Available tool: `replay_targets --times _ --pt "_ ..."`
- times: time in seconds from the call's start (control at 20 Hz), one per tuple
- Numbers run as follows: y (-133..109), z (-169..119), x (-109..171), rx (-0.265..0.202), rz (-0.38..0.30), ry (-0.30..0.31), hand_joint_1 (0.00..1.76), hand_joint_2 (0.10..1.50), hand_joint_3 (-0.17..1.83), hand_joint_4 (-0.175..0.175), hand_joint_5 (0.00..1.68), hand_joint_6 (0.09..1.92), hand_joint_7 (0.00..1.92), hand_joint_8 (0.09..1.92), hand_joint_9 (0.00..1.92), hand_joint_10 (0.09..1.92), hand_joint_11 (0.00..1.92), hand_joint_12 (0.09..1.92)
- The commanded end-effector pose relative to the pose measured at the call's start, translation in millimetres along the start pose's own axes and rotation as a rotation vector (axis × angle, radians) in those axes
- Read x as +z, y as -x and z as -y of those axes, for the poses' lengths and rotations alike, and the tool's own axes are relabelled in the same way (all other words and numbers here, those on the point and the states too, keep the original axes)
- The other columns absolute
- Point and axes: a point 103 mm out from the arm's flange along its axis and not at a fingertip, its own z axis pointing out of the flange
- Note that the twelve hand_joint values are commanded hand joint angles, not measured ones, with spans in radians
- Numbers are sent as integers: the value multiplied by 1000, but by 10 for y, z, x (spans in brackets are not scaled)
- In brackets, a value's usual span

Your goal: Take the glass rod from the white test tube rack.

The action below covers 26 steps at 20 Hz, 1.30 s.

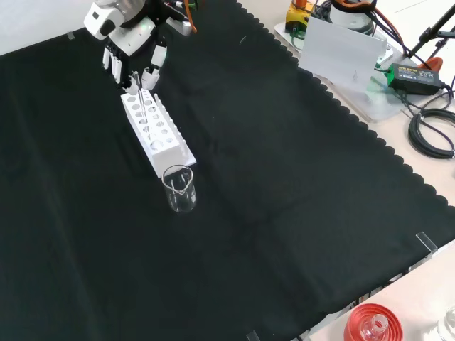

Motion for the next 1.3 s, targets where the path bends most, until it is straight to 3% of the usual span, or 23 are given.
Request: replay_targets --times 0.05,0.1,0.15,0.25,0.3,0.4,0.5,0.65,0.8,1.3 --pt "-36 -24 7 -2 -4 -2 1014 901 461 -152 817 972 878 711 1127 547 778 1257" --pt "-39 -27 6 -2 -4 3 1011 836 585 -164 812 947 896 709 1141 541 827 1232" --pt "-40 -28 3 -4 -6 13 1040 871 539 -142 844 1025 952 713 1183 535 917 1203" --pt "-56 -34 -19 -10 -14 52 1107 959 374 -158 902 1093 1113 704 1318 501 1165 1089" --pt "-69 -34 -36 -13 -21 78 1176 931 373 -163 931 1048 1171 738 1391 482 1327 967" --pt "-97 -23 -73 -22 -13 118 1212 832 555 -172 958 1078 1267 851 1513 489 1514 785" --pt "-130 11 -128 -35 21 154 1181 781 677 -175 988 1130 1427 869 1625 561 1607 737" --pt "-166 78 -217 -44 68 185 1182 725 745 -175 1045 1085 1537 861 1710 618 1657 741" --pt "-190 137 -287 -37 102 175 1191 698 760 -175 1084 1030 1547 854 1727 622 1654 739" --pt "-205 361 -564 -17 86 204 1195 690 763 -175 1095 1013 1543 854 1727 619 1646 730"
